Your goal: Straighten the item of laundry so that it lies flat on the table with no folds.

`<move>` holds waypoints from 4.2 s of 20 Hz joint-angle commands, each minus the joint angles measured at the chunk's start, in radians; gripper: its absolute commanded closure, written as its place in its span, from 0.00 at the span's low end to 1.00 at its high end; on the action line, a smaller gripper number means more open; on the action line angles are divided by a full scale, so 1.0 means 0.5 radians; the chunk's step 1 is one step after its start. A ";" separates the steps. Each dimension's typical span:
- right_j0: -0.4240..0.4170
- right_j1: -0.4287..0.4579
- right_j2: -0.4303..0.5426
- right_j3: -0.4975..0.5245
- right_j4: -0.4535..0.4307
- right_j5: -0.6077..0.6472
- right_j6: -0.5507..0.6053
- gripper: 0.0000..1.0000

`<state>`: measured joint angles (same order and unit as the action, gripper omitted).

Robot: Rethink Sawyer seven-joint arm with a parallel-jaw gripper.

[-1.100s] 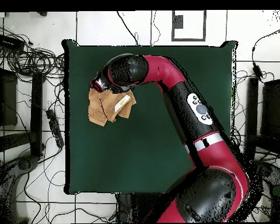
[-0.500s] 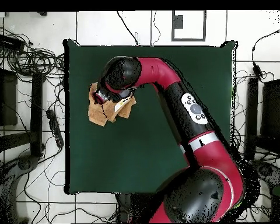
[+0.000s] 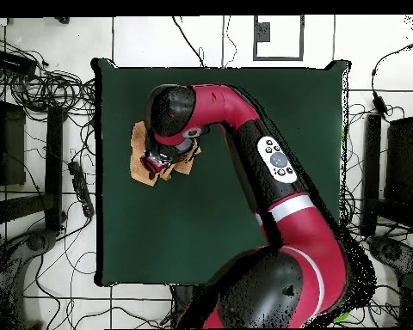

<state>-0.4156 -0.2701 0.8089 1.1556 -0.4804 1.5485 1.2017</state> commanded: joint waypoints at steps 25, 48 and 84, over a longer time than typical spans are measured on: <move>0.257 -0.415 -0.816 0.191 0.109 0.963 0.611 0.00; 0.339 -0.651 -1.102 0.461 0.373 0.543 0.457 0.00; 0.173 -0.757 -0.953 0.859 0.727 -0.600 0.117 0.00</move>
<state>-0.3532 -0.6672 0.2473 1.4599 -0.1584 1.3377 1.2195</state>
